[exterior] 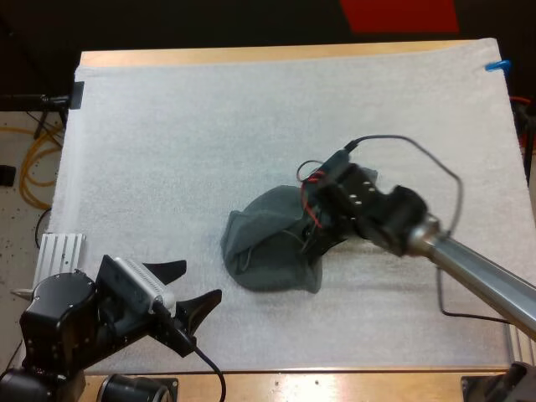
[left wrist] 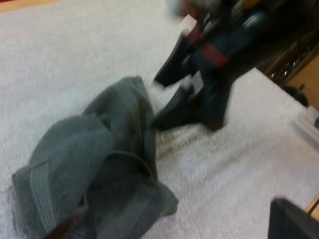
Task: Pick towel from pile fold and stack
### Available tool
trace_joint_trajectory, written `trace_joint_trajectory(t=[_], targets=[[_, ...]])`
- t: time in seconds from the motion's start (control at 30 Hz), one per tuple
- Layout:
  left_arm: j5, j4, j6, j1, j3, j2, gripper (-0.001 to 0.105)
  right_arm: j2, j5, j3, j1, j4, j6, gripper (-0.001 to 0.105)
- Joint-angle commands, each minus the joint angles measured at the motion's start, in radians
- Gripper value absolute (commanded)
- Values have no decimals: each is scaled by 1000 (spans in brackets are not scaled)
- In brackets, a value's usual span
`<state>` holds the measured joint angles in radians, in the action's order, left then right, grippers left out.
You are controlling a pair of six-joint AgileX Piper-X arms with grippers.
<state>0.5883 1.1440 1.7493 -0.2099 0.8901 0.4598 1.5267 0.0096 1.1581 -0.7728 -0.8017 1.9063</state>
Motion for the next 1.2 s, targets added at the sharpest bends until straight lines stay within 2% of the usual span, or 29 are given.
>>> trace_joint_trajectory(t=[0.0, 0.3, 0.37, 0.47, 0.53, 0.6, 0.73, 0.93, 1.03, 1.17], targets=[[-10, 10, -4, -4, 5, -7, 68, 23, -17, 2, 2, 11, 9, 66], [-10, 13, -4, -4, 4, -7, 68, 227, -108, 2, 2, 134, 4, 66], [-10, 13, -4, -4, 4, -7, 68, 250, -127, 2, 2, 139, 4, 63], [-10, 13, -4, -4, 4, -7, 68, 271, -130, 2, 2, 139, 4, 42], [-10, 10, -4, -4, 4, -7, 68, 273, -125, 2, 2, 144, 5, 15], [-10, 10, -4, -4, 4, -7, 68, 269, -126, 5, 2, 155, 7, 1], [-10, 10, -4, -4, 4, -7, 68, 225, -106, 24, 2, 144, 53, 0], [-10, 10, -4, -4, 4, -7, 68, 56, 32, 104, 2, 93, 184, 0], [-10, 10, -4, -4, 4, -7, 68, -38, 39, 165, 2, 80, 226, 0], [-10, 10, -4, -4, 4, -7, 68, -136, 39, 247, 2, 85, 229, 0]])
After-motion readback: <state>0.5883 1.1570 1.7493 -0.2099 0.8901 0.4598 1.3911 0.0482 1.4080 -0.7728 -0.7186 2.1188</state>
